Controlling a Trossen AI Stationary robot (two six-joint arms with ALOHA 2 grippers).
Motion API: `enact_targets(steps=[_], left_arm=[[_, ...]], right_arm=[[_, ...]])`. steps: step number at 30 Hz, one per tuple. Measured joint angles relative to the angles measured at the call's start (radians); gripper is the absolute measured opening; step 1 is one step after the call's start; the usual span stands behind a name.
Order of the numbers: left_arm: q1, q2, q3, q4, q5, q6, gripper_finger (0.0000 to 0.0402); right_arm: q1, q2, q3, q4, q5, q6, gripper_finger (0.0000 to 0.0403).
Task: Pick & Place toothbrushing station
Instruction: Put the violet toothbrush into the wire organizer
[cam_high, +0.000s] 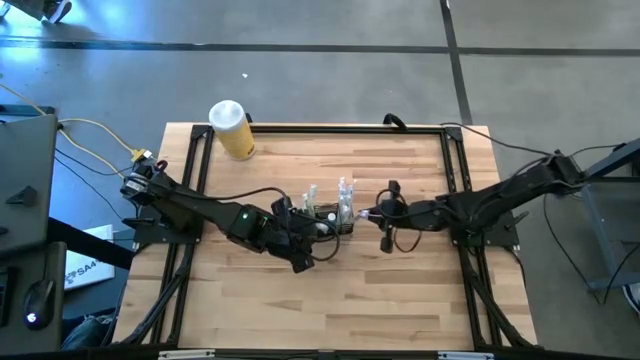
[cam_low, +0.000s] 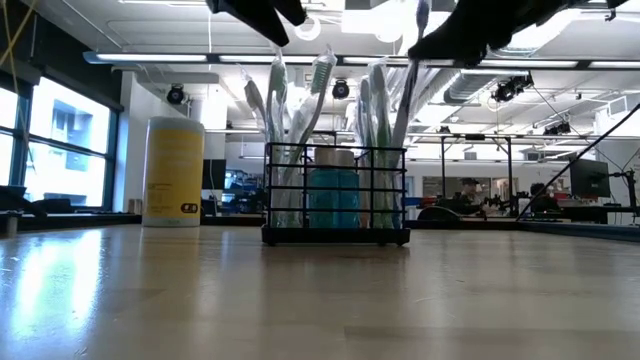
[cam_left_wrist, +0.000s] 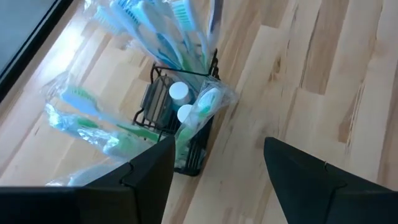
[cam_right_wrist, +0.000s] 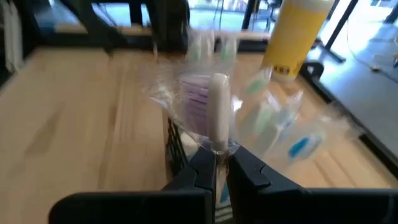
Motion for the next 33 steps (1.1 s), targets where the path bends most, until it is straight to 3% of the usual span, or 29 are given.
enact_targets(steps=[15, 24, 27, 33], left_arm=[[-0.034, 0.000, -0.001, 0.000, -0.017, -0.019, 0.0237], [-0.049, 0.001, -0.001, -0.009, -0.028, -0.019, 0.0237], [-0.054, 0.001, -0.001, -0.008, -0.028, -0.020, 0.0237], [-0.055, 0.001, -0.001, -0.030, -0.020, -0.033, 0.0237]], right_arm=[[-0.117, 0.155, 0.000, -0.001, -0.167, 0.100, 0.0008], [-0.161, 0.176, 0.000, -0.007, -0.230, 0.135, 0.0013], [-0.155, 0.176, 0.000, -0.003, -0.221, 0.152, 0.0034], [-0.154, 0.148, -0.001, -0.007, -0.222, 0.158, 0.0115]])
